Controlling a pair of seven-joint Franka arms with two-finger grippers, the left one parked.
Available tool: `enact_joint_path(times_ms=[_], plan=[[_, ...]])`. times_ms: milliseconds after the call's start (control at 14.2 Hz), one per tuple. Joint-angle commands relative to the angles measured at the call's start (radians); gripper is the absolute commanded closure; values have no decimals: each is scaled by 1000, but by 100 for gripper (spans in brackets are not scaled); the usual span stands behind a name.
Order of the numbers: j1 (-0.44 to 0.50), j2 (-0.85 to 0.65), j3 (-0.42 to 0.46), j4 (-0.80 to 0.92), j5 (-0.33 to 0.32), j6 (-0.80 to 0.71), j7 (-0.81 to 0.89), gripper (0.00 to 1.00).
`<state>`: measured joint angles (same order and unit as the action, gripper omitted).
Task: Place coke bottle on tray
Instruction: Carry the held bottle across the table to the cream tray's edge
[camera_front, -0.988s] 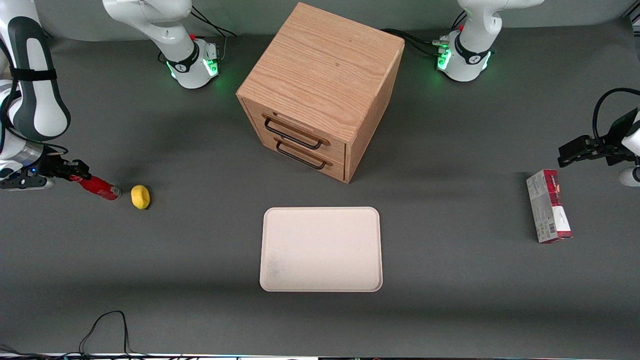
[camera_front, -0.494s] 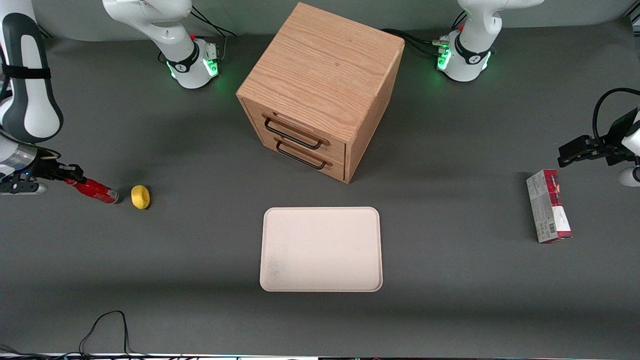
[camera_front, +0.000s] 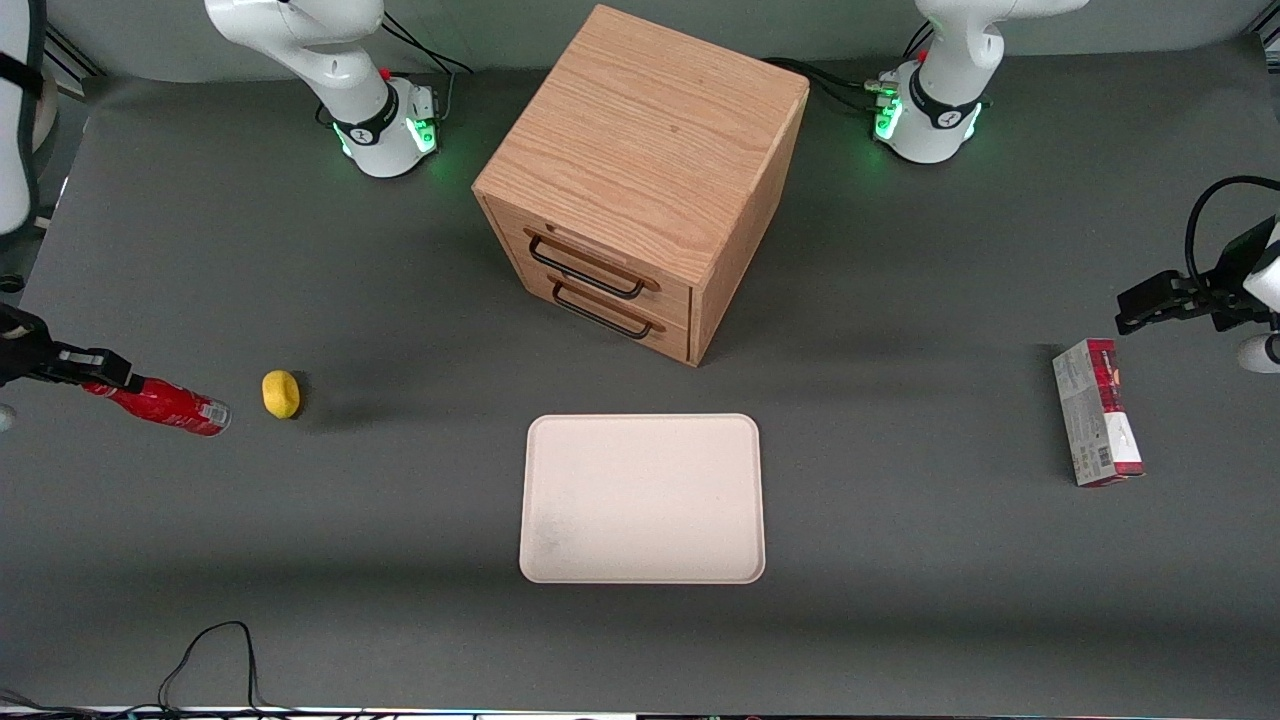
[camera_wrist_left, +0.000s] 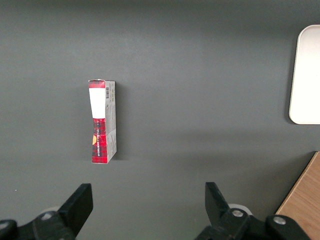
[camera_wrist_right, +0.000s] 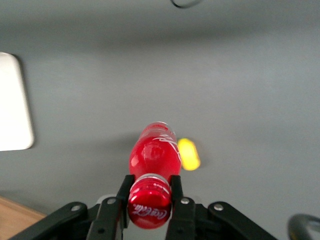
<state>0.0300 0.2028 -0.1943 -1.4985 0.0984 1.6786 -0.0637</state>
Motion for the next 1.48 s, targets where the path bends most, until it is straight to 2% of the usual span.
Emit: enact_joint_path(times_ms=[0, 212, 424, 565, 776, 847, 1200, 1412], plan=[[-16, 99, 122, 242, -14, -150, 163, 100], [-13, 153, 307, 346, -87, -158, 374, 100], [16, 295, 471, 501, -175, -148, 597, 100], [36, 380, 557, 569, -210, -94, 691, 100], [132, 487, 576, 573, -274, 145, 774, 100], [163, 524, 578, 578, -326, 183, 777, 100], [237, 651, 582, 584, -474, 294, 771, 100], [235, 705, 576, 583, -485, 317, 713, 100]])
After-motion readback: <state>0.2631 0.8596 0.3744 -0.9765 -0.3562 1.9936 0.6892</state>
